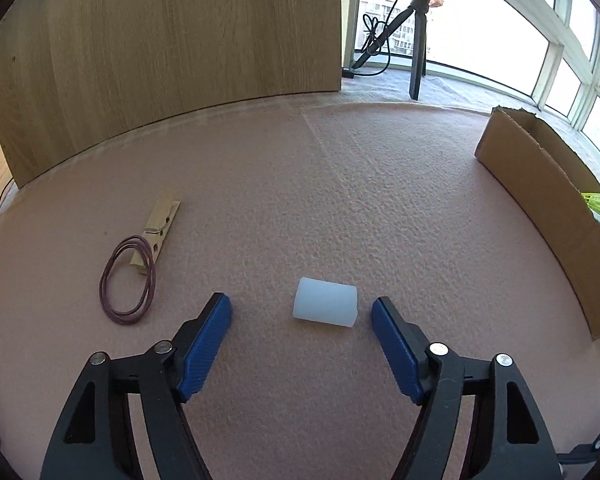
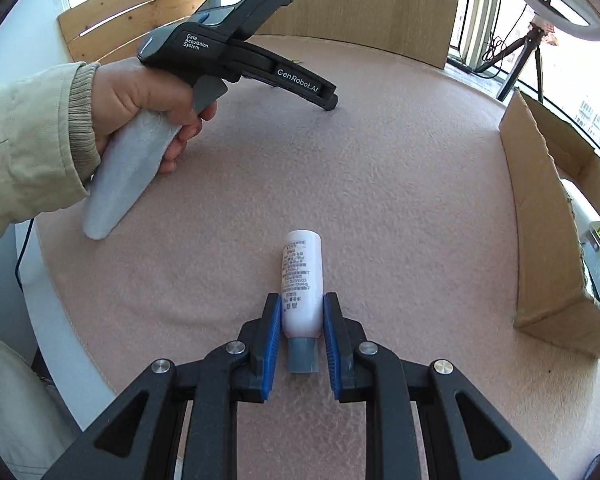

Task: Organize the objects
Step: 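Grasp the white cap with the left gripper while the right gripper lifts the tube, then carry the tube and cap to the box with both grippers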

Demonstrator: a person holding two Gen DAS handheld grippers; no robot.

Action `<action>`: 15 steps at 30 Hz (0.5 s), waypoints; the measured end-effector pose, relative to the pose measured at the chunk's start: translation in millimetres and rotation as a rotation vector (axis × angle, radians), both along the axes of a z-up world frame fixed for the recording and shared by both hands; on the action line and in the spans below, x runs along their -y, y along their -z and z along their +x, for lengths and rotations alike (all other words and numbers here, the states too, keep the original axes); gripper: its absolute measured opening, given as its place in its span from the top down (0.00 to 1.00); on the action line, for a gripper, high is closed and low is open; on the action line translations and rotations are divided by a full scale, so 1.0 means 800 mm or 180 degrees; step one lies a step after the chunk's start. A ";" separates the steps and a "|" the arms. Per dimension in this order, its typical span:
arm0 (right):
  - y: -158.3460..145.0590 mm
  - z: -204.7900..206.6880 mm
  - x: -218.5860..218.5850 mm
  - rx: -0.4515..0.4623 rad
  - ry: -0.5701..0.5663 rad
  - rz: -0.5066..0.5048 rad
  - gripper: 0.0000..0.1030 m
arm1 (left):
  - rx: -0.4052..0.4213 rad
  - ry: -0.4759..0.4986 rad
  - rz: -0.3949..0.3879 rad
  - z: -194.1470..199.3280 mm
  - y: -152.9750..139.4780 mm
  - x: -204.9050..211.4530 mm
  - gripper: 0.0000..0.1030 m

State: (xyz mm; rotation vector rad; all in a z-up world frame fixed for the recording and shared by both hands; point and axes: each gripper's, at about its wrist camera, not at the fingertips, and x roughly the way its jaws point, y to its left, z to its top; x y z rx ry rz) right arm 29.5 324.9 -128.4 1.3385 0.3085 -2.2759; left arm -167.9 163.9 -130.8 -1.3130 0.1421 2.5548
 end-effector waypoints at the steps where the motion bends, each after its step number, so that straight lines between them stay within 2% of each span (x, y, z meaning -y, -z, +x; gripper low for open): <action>1: 0.000 0.000 -0.004 -0.0009 0.0017 -0.0020 0.82 | -0.0010 -0.0001 0.0023 -0.002 -0.001 0.000 0.65; 2: -0.001 0.001 -0.008 -0.0011 0.0031 -0.0052 0.82 | 0.0008 0.0013 0.0051 -0.003 -0.002 0.001 0.77; 3: 0.000 0.000 -0.009 -0.0009 0.0038 -0.0086 0.82 | 0.0025 0.0019 0.0049 -0.003 -0.002 0.001 0.79; 4: 0.000 -0.002 -0.009 -0.0017 0.0039 -0.0099 0.82 | 0.0024 0.0031 0.0041 -0.001 -0.003 0.002 0.91; 9: 0.000 -0.017 -0.006 -0.0032 0.0140 -0.0252 0.82 | 0.0033 0.0016 0.0046 0.040 -0.012 0.022 0.92; 15: -0.011 -0.035 0.005 -0.0065 0.0342 -0.0492 0.82 | -0.0022 -0.0144 0.0161 0.136 -0.042 0.057 0.92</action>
